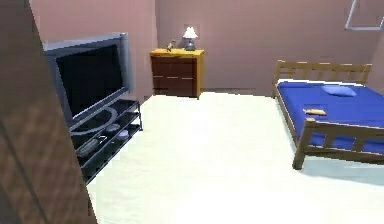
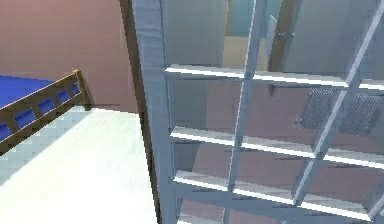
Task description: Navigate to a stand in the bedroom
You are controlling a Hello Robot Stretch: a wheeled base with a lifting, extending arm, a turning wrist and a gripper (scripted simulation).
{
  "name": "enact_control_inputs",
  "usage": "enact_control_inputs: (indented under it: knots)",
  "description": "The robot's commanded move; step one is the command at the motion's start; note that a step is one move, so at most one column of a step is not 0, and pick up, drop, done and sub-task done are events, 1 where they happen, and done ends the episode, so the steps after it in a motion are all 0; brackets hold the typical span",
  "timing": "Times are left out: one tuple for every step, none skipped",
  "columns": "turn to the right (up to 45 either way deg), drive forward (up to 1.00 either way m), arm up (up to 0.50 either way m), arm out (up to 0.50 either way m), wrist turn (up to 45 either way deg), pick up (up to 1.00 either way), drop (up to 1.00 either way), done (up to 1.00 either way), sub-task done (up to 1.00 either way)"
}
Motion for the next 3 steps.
enact_control_inputs:
  knots:
    - [0.0,0.05,0.0,0.0,0.0,0.0,0.0,0.0,0.0]
    - [12.0,0.0,0.0,0.0,0.0,0.0,0.0,0.0,0.0]
    - [0.0,0.6,0.0,0.0,0.0,0.0,0.0,0.0,0.0]
